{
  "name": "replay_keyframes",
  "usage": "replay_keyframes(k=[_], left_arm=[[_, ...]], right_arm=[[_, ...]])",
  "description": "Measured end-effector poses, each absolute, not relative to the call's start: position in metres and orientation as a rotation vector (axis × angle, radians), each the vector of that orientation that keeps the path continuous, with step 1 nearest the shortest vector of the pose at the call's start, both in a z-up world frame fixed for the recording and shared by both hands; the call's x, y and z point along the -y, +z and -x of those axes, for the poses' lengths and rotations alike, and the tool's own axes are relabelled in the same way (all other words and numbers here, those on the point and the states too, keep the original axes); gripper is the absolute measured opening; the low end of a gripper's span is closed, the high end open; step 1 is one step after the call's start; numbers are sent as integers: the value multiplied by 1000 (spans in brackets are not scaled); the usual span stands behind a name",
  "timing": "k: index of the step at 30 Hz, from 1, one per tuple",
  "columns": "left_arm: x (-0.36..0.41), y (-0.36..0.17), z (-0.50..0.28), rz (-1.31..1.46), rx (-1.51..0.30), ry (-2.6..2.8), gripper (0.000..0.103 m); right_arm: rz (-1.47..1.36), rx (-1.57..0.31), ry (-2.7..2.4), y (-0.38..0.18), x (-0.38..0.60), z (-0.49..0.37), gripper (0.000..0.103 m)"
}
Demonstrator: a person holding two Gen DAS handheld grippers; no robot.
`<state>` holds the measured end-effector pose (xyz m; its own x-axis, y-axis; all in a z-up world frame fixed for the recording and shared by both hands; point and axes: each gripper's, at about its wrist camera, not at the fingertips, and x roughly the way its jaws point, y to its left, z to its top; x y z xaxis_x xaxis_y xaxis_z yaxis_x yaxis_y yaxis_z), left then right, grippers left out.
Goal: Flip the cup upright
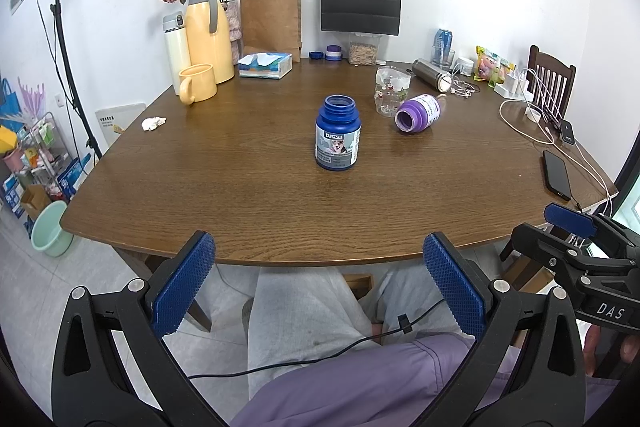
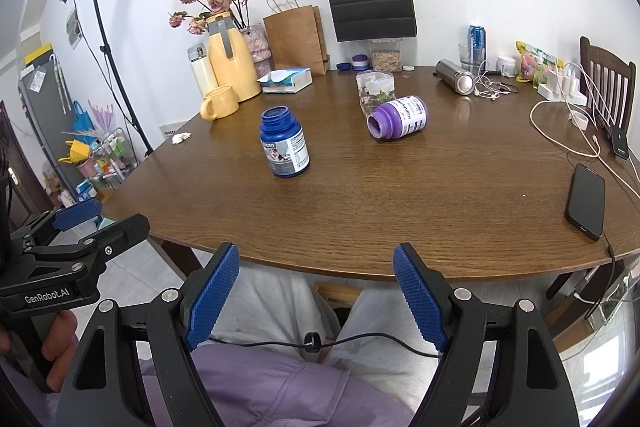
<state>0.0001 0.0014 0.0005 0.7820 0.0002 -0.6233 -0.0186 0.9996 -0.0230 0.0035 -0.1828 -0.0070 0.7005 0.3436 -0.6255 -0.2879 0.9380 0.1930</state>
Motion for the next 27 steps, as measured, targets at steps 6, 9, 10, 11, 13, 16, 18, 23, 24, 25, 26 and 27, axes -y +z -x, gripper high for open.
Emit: replay_keyframes(k=[6,9,10,11,13,16,18,23,24,25,26,27], left_arm=[[-1,0,0,29,-673,11,103],[-1,0,0,29,-673,10,103],[-2,1,0,29,-674,9,103],[-4,3,1,29,-674,10,103],[-4,3,0,28,-674,9,103],[-4,3,0,29,-675,9,103],[-4,3,0,29,-675,9,103],[-4,3,0,29,-675,9,103],[-4,3,0,29,-676,9,103],[-5,3,0,29,-676,9,103],[-5,3,0,29,-676,9,103],[-5,3,0,29,-676,9,103]], right_arm=[[-83,-713,352,-8,182,-4,83],[-82,-713,352,-8,181,-3,83],[-82,-712,352,-8,181,-3,83],[-81,-712,352,-8,181,-4,83],[-82,-712,353,-8,181,-3,83],[-82,-713,352,-8,181,-3,83],[-82,-713,352,-8,181,-3,83],[-82,-713,351,-7,182,-3,83],[-82,-713,351,-7,182,-3,83],[-83,-714,351,-6,182,-3,83],[-82,-713,351,-7,182,-3,83],[-82,-713,351,-7,182,-3,83]])
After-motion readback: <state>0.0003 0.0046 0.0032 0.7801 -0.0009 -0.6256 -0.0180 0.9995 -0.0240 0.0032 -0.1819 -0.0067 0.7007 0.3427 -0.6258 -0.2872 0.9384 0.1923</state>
